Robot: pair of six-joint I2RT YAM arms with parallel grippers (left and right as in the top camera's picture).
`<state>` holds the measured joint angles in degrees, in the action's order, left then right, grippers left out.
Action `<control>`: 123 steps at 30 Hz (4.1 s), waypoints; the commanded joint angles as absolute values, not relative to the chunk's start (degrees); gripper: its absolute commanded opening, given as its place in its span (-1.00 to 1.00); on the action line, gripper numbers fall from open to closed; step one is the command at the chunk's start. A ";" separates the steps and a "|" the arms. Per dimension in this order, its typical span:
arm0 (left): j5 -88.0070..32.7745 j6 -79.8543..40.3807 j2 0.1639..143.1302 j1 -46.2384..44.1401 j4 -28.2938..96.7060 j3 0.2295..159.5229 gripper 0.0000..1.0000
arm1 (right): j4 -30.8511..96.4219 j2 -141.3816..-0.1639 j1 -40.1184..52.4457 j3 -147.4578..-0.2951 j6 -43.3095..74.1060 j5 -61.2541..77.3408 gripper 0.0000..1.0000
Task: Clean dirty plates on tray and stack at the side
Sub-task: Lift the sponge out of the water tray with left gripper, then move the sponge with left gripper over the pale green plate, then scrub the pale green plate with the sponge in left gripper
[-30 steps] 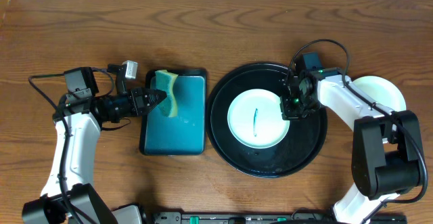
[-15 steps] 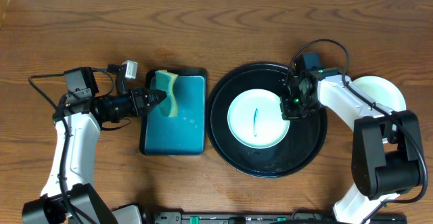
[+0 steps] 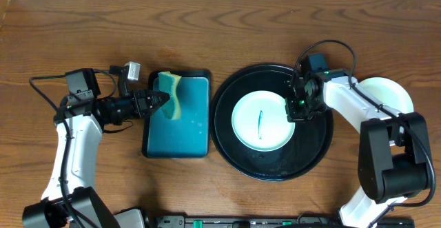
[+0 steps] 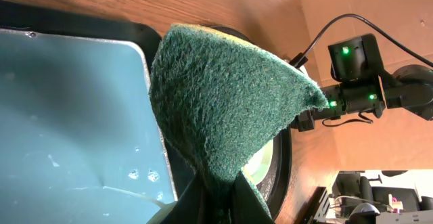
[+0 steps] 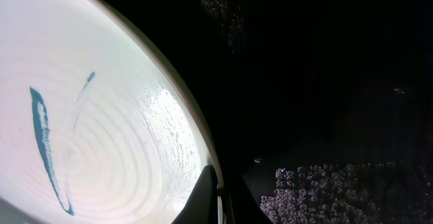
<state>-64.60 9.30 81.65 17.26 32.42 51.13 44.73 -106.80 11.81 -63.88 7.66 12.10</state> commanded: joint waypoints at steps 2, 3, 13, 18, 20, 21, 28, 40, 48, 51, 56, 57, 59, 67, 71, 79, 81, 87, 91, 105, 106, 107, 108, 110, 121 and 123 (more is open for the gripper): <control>-66.41 10.52 81.34 17.45 32.51 50.78 -0.85 | 43.88 -108.44 12.10 -62.02 7.68 10.79 -0.98; -66.41 10.52 81.34 17.45 32.53 50.78 -0.85 | 43.88 -108.44 12.10 -62.02 7.68 10.79 -0.98; -66.39 10.52 81.34 17.45 32.51 50.78 -0.85 | 43.86 -108.44 12.10 -62.02 7.68 10.79 -0.98; -66.39 10.52 81.34 17.45 32.51 50.78 -0.85 | 43.86 -108.44 12.10 -62.02 7.68 10.79 -0.98; -66.39 10.52 81.34 17.45 32.51 50.78 -0.85 | 43.86 -108.44 12.10 -62.02 7.68 10.79 -0.98; -66.39 10.52 81.34 17.45 32.51 50.78 -0.85 | 43.86 -108.44 12.10 -62.02 7.68 10.79 -0.98; -66.39 10.52 81.34 17.45 32.51 50.78 -0.85 | 43.86 -108.44 12.10 -62.02 7.68 10.79 -0.98; -66.39 10.50 81.34 17.43 32.56 50.78 -0.85 | 43.86 -108.44 12.10 -62.02 7.68 10.79 -0.98; -54.13 4.01 81.34 13.93 32.53 50.78 -0.85 | 43.33 -108.44 12.10 -62.02 7.70 10.79 -0.98; -36.51 -2.63 81.34 9.02 32.51 50.78 -0.85 | 43.00 -108.44 12.10 -62.02 7.70 10.98 -0.98; -11.88 -10.00 81.34 -1.67 32.51 50.78 -0.85 | 42.98 -108.44 12.10 -62.02 7.70 10.98 -0.98; -8.43 -10.92 81.34 -3.44 32.49 50.78 -0.85 | 42.98 -108.44 12.10 -62.02 7.70 10.98 -0.98; -1.52 -11.97 81.34 -7.68 32.27 50.78 -0.86 | 42.98 -108.44 12.10 -62.02 7.70 10.98 -0.98; 7.11 -13.26 81.34 -16.93 34.46 52.49 -0.85 | 43.07 -108.44 12.10 -62.02 7.70 11.07 -0.98; 6.07 -13.39 81.34 -17.67 39.66 57.10 -0.85 | 43.07 -108.44 12.10 -62.02 7.70 14.33 -0.98; -10.87 -12.34 81.34 -18.92 41.69 65.30 -0.85 | 44.62 -108.44 12.69 -62.02 9.45 19.99 -0.98; -14.87 -12.34 81.34 -20.29 39.42 65.28 -0.85 | 45.25 -108.44 13.41 -62.02 9.85 19.99 -0.98; -15.86 -12.86 83.70 -27.86 34.09 65.06 -0.85 | 45.74 -108.44 16.23 -62.02 9.85 19.68 -0.98; -15.88 -15.77 88.20 -32.75 31.53 65.06 -0.85 | 45.60 -108.44 17.12 -62.02 9.85 19.31 -0.98; -16.08 -26.06 104.01 -41.41 27.53 65.04 -0.85 | 45.63 -108.44 17.15 -62.02 9.85 19.29 -0.98; -16.05 -26.06 104.60 -41.74 27.57 64.99 -0.85 | 45.63 -108.44 17.15 -62.02 9.85 19.29 -0.98; -16.01 -26.06 105.06 -41.98 27.73 64.97 -0.85 | 45.63 -108.44 17.15 -62.02 9.85 19.29 -0.98; -15.79 -26.04 105.51 -42.06 27.88 64.95 -0.85 | 45.65 -108.44 17.15 -62.02 9.85 19.29 -0.98; -12.25 -26.35 106.26 -42.06 28.91 64.95 -0.85 | 45.65 -108.44 17.15 -62.02 9.85 19.29 -0.98; 5.63 -31.53 104.90 -38.35 35.66 66.06 -0.85 | 45.65 -108.44 17.15 -62.02 9.85 19.29 -0.98; 1.80 -29.87 103.57 -38.15 35.35 67.26 -0.85 | 45.65 -108.44 17.15 -62.02 9.85 19.29 -0.98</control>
<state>-0.16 -31.07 104.95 -39.72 34.72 65.84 45.41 -107.24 16.91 -62.87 9.56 20.01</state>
